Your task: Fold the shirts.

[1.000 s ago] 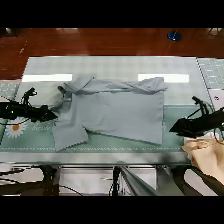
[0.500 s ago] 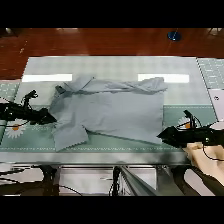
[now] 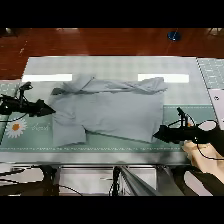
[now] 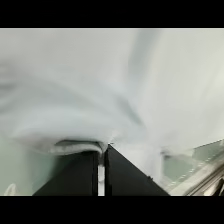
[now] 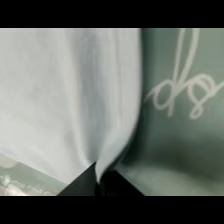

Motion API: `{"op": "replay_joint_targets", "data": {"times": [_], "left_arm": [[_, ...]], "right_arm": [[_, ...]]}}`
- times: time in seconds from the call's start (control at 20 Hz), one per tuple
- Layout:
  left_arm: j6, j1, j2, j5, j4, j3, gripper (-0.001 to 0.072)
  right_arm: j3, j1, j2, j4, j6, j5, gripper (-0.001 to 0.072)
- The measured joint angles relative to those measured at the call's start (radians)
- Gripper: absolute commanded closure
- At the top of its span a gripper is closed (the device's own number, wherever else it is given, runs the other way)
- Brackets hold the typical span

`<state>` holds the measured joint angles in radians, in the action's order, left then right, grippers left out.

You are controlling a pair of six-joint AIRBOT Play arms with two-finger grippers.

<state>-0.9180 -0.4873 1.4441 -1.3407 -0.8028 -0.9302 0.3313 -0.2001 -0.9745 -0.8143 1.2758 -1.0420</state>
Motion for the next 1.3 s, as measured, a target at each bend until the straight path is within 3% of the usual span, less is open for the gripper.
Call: {"op": "replay_joint_targets", "data": {"times": [0.25,0.45,0.6,0.75,0.95,1.15,1.3], "left_arm": [[0.025,0.0,-0.175,-0.025,0.229,-0.165,0.0681],[0.019,0.0,-0.399,-0.029,0.409,-0.365,0.0682],[-0.024,0.0,-0.571,0.0,0.45,-0.549,0.0682],[-0.121,0.0,-0.731,0.035,0.367,-0.745,0.0681],[-0.307,0.0,-0.89,0.026,0.139,-0.959,0.0682],[-0.453,0.0,-0.964,-0.135,-0.045,-1.102,0.0682],[-0.502,0.0,-0.981,-0.277,-0.112,-1.13,0.0682]], "right_arm": [[0.29,0.016,0.221,0.052,0.021,-0.084,0.069],[0.691,0.019,0.322,-0.043,0.101,-0.108,0.0691],[1.025,0.019,0.323,-0.167,0.146,-0.127,0.0691],[1.332,0.019,0.286,-0.294,0.166,-0.177,0.0691],[1.639,0.03,0.249,-0.436,0.179,-0.279,0.0691],[1.756,0.047,0.27,-0.562,0.198,-0.452,0.0691],[1.781,0.051,0.287,-0.601,0.209,-0.587,0.0691]]}}
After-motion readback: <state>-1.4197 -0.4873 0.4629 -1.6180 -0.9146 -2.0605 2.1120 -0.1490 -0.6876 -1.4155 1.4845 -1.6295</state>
